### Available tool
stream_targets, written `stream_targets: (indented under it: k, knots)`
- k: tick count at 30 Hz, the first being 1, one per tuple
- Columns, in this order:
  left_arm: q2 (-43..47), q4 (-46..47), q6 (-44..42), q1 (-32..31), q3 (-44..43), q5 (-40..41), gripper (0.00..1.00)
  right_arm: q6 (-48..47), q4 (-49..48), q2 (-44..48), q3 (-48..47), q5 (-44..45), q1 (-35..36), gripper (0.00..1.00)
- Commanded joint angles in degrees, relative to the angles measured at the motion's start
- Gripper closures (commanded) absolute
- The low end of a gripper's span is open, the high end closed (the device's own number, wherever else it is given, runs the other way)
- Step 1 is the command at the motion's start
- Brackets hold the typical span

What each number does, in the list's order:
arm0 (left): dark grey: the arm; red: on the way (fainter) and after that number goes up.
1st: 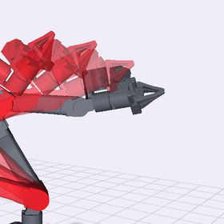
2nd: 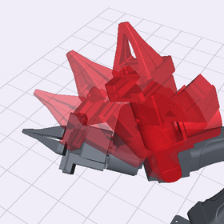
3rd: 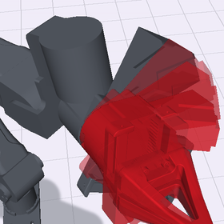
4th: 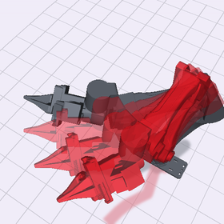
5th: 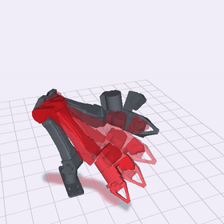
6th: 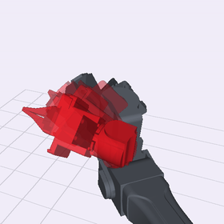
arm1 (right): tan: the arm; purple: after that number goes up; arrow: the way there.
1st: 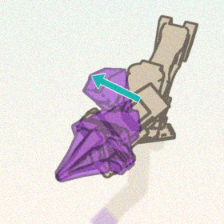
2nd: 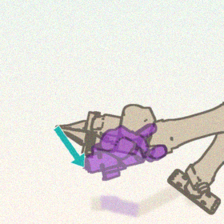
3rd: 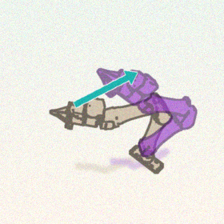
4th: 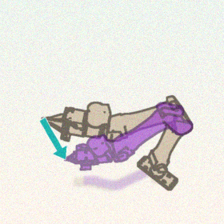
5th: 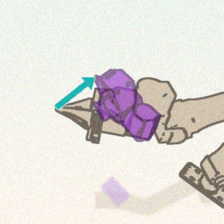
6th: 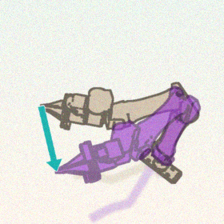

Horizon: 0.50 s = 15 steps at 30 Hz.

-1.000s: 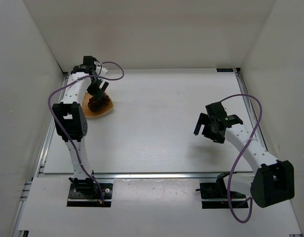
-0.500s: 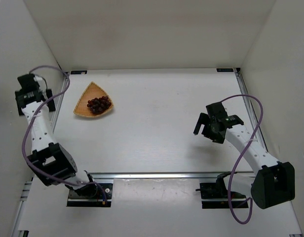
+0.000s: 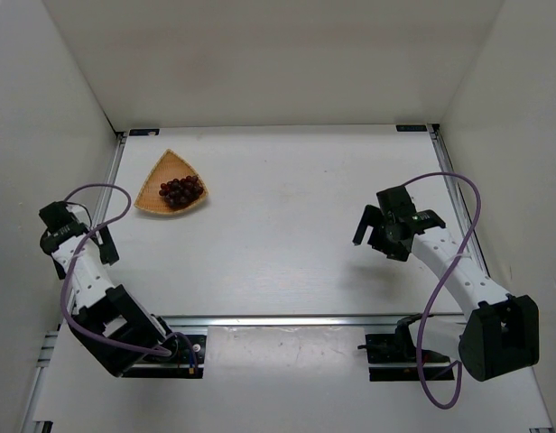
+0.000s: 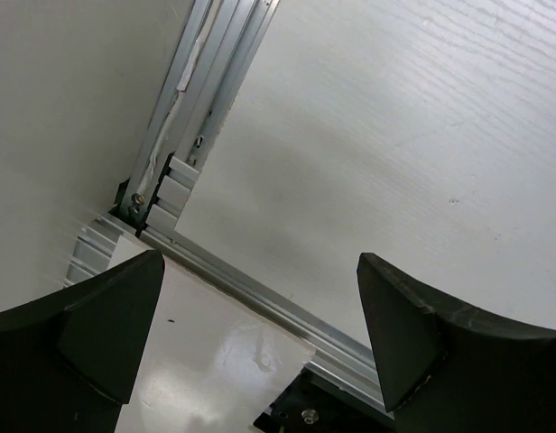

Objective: Place and organize the fake fruits in the fruit bowl

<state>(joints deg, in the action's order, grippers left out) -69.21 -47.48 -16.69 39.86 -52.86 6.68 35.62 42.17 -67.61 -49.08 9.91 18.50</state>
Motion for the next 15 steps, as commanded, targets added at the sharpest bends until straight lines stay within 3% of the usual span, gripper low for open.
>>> stream_targets:
  k: [1, 15]
  knots:
    - [0.83, 1.87, 0.33, 1.01, -0.40, -2.81, 0.01, 0.24, -1.30, -0.15, -1.37, -0.42, 0.31, 0.00]
    - [-0.22, 1.34, 0.87, 1.01, -2.60, -2.81, 0.01, 0.77, -1.30, -0.15, -1.37, -0.42, 0.31, 0.00]
